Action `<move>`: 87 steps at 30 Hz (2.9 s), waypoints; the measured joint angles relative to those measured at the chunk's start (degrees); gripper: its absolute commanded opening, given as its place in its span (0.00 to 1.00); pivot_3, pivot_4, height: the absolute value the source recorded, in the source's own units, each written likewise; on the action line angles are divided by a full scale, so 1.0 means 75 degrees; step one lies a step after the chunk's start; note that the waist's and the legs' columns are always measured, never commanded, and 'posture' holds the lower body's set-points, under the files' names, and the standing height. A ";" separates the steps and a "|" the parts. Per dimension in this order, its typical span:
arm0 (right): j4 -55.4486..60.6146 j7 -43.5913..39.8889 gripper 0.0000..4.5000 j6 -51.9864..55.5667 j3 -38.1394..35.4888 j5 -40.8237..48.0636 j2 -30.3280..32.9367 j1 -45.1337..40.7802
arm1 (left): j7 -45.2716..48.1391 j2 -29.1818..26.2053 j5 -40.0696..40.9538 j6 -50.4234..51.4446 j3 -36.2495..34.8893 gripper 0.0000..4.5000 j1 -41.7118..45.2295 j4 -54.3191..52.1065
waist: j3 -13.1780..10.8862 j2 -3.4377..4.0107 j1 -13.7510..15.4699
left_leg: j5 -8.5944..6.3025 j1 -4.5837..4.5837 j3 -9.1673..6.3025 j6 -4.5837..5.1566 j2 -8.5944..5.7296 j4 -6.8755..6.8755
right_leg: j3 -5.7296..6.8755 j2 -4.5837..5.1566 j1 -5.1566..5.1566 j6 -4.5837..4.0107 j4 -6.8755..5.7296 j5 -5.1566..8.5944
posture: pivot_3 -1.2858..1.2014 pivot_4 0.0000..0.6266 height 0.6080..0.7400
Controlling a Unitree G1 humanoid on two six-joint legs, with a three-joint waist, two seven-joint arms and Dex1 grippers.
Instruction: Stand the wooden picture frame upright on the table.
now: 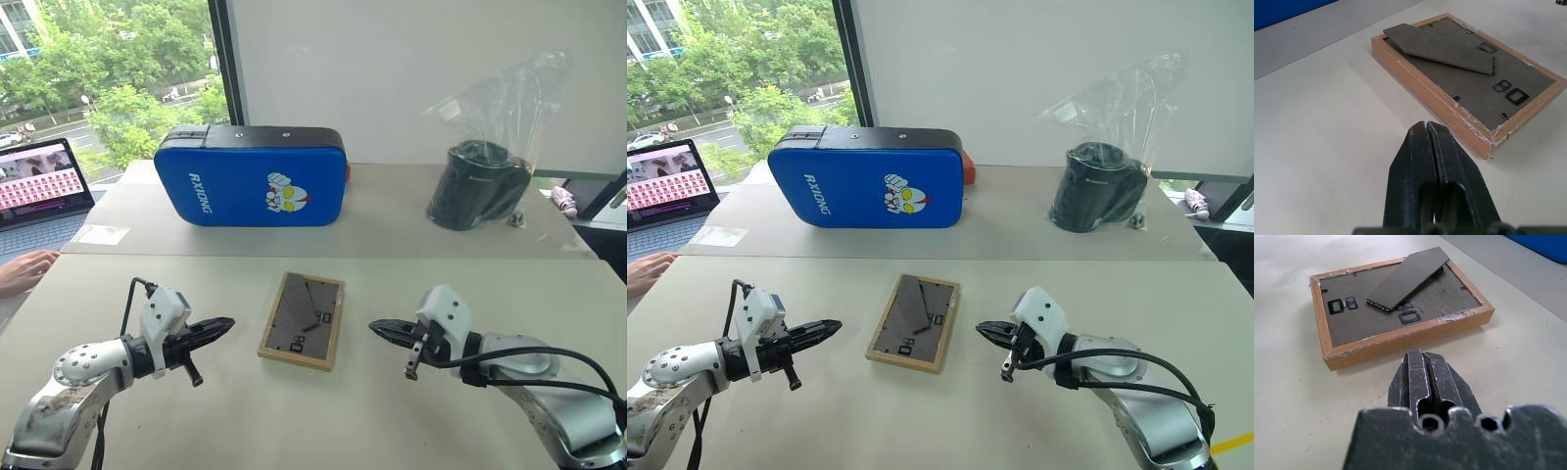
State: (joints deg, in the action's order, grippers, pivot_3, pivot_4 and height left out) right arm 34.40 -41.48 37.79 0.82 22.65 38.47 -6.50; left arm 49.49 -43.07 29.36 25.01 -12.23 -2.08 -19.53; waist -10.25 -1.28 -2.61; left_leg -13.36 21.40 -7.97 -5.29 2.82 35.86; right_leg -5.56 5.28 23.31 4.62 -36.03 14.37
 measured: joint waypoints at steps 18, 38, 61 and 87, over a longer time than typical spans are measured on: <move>-0.1113 0.1625 0.00 0.0948 0.3012 -0.2304 -0.1198 -0.1712 | -0.1853 0.1498 -0.2882 -0.0997 0.2289 0.02 0.1538 0.1537 | 0.0003 -0.0004 -0.0002 | 0.0001 -0.0007 -0.0001 -0.0002 -0.0003 0.0003 | 0.0000 0.0001 -0.0009 -0.0027 0.0001 -0.0028 | 0.52 0.24 1.00; -0.0670 0.1150 0.00 0.1684 0.3387 -0.2596 -0.1315 -0.1735 | -0.1044 0.0586 -0.2683 -0.0740 0.1885 0.02 0.0135 0.0161 | 0.0005 0.0001 -0.0162 | 0.0000 -0.0027 -0.0001 0.0002 -0.0001 -0.0001 | -0.0001 -0.0002 -0.0014 -0.0026 -0.0012 -0.0023 | 0.52 0.24 1.00; -0.1254 0.0625 0.00 0.1006 0.2953 -0.2577 -0.0761 -0.1800 | -0.3970 -0.0768 -0.8124 -1.1699 0.1759 0.65 0.1138 0.4919 | 0.0012 -0.0010 -0.0039 | 0.0001 -0.0034 0.0000 -0.0001 0.0003 -0.0003 | -0.0001 -0.0004 -0.0017 -0.0031 -0.0006 -0.0038 | 0.52 0.24 1.00; -0.0860 0.0430 0.00 0.2512 0.3101 -0.2325 -0.1144 -0.1976 | -0.7822 -0.0439 -1.1482 -1.3146 0.3787 0.65 0.3553 0.7060 | 0.0181 0.0081 0.0204 | 0.0004 -0.0051 0.0000 -0.0005 -0.0007 -0.0002 | 0.0001 0.0005 -0.0044 0.0049 -0.0010 0.0002 | 0.52 0.24 1.00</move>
State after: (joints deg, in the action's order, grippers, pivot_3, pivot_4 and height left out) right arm 27.95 -38.25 56.63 24.08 5.22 29.89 -21.32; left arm -9.17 -46.36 -56.75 -73.59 16.18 24.57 33.42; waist -8.89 -0.68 -1.08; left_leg -13.34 21.02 -7.97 -5.33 2.76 35.85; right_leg -5.55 5.32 22.98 4.99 -36.11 14.38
